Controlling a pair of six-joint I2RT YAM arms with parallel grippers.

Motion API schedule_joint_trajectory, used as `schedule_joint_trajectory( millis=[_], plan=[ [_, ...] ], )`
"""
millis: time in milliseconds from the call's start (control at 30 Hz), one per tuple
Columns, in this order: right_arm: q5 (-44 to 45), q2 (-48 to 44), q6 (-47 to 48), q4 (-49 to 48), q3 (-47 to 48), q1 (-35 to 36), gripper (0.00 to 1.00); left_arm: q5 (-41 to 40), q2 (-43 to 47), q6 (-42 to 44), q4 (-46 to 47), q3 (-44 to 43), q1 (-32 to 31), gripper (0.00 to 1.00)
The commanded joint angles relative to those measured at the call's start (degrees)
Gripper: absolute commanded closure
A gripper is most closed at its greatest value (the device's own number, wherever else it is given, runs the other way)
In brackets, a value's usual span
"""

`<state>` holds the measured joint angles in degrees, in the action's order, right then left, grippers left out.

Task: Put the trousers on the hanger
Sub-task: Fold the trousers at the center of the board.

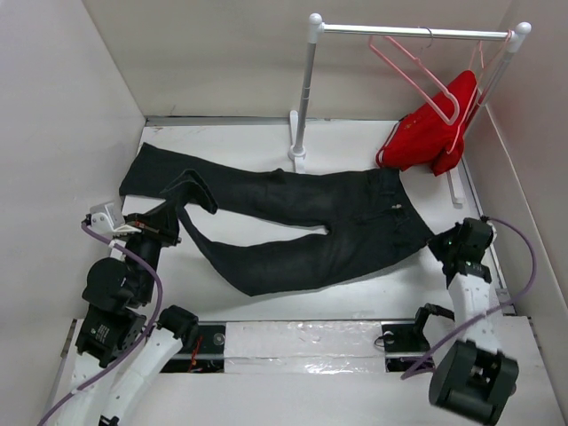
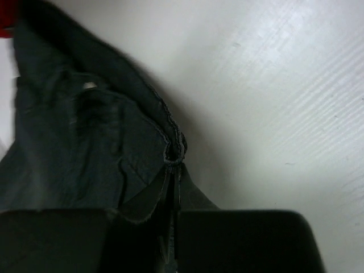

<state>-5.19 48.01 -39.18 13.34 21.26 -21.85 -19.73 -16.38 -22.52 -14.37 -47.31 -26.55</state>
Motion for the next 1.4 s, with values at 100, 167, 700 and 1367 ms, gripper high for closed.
schedule_joint_trajectory(
  millis=[100,167,700,1367],
  plan=[
    [2.3,-16.3,9.3,18.5,11.3,-0.3,1.00,-4.4,-2.8,-1.3,2.2,-0.7,0.9,1.00],
    [-1.1,-20.7,5.3,19.9,11.6,-0.3,1.00,-7.2,-1.1,-1.6,2.1,-1.7,2.7,1.00],
    [16.4,-12.3,6.4,10.2,17.9,1.5,1.00,-18.8,-7.1,-3.1,3.1,-4.5,3.9,1.00],
    [10.0,18.2,3.2,-12.7,25.8,-2.5,1.00,-18.2,-45.0,-15.5,5.3,-8.1,31.2,1.00]
  ],
)
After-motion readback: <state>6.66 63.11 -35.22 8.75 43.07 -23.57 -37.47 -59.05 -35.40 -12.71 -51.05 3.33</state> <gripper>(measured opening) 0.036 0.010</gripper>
